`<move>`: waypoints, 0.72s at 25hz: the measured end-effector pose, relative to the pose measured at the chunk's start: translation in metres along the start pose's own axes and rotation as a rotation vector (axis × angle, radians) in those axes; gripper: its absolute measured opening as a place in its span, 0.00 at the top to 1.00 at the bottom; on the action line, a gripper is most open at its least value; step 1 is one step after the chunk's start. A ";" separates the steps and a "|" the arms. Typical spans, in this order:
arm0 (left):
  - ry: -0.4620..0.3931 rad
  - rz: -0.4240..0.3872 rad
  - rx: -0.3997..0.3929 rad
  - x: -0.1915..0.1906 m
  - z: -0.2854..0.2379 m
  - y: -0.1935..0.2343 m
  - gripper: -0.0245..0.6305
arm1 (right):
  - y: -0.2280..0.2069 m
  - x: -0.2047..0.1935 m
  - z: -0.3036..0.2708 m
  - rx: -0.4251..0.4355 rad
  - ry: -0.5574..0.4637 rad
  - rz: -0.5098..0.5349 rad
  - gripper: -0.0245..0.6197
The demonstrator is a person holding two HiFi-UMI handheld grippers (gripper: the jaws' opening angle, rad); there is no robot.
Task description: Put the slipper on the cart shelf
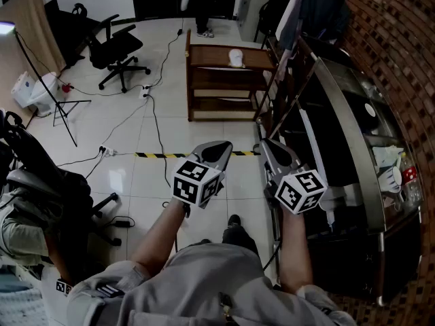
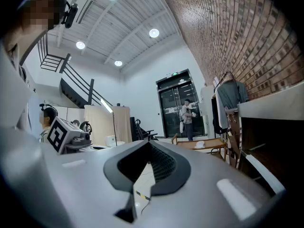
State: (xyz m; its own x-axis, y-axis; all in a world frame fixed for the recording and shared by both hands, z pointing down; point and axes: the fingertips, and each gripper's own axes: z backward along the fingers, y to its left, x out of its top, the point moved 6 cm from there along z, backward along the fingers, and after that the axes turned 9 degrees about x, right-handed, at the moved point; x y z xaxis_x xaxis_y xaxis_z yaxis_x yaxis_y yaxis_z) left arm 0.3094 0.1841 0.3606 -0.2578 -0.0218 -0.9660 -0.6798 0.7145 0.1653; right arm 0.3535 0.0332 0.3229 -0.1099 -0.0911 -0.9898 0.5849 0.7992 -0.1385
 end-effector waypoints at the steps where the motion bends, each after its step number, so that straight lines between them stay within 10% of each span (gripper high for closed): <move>1: 0.002 0.000 0.000 0.000 -0.003 0.003 0.95 | -0.003 -0.001 -0.002 -0.002 0.000 -0.004 0.96; 18: 0.025 0.004 0.067 0.029 -0.140 0.071 0.95 | -0.138 0.003 -0.092 0.038 -0.015 -0.045 0.96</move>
State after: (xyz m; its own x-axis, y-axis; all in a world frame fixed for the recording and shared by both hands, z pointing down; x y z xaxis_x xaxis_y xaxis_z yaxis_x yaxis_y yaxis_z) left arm 0.1575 0.1363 0.3720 -0.2782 -0.0358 -0.9599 -0.6316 0.7597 0.1547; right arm 0.1988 -0.0229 0.3426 -0.1249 -0.1349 -0.9829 0.6100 0.7709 -0.1833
